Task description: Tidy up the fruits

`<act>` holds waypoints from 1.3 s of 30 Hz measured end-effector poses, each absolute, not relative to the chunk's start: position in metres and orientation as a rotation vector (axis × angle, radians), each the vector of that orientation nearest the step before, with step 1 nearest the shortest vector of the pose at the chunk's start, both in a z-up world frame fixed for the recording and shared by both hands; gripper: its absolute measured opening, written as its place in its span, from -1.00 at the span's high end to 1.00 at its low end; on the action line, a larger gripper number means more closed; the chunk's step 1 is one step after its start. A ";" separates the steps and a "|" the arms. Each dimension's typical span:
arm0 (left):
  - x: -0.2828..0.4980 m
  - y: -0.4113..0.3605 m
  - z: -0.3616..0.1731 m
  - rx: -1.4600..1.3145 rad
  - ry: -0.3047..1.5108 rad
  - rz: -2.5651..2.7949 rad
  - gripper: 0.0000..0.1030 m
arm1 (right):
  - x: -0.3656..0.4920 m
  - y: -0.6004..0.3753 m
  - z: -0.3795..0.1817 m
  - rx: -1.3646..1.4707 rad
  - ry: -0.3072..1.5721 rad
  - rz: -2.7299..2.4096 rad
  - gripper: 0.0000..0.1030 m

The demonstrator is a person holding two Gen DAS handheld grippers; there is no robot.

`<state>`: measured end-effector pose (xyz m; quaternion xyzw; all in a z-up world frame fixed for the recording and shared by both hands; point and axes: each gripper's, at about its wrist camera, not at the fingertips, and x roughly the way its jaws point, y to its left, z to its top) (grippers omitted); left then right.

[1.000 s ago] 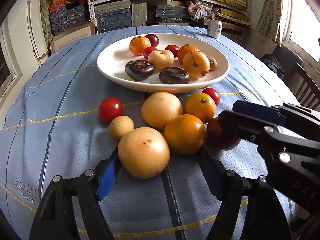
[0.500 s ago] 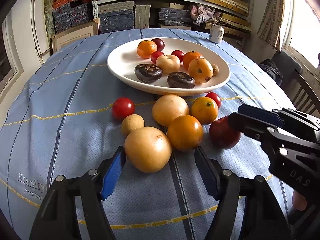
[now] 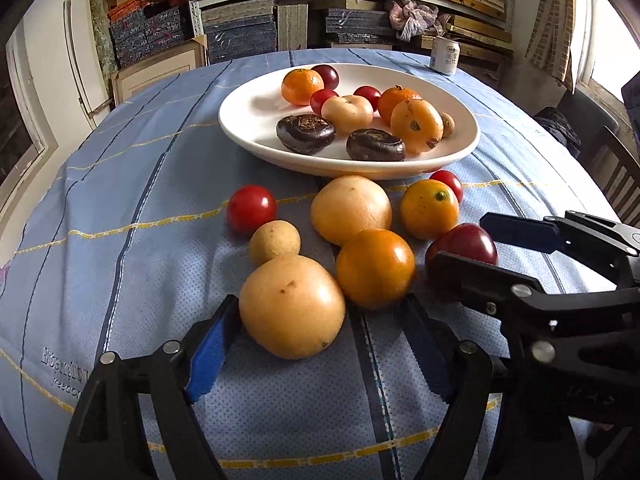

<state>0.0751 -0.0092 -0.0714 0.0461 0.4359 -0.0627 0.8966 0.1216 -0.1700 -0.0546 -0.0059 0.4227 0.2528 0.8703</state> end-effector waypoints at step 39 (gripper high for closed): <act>0.072 -0.004 -0.071 0.080 0.909 -0.148 -0.53 | 0.109 -0.191 -0.033 -0.001 0.813 0.483 0.26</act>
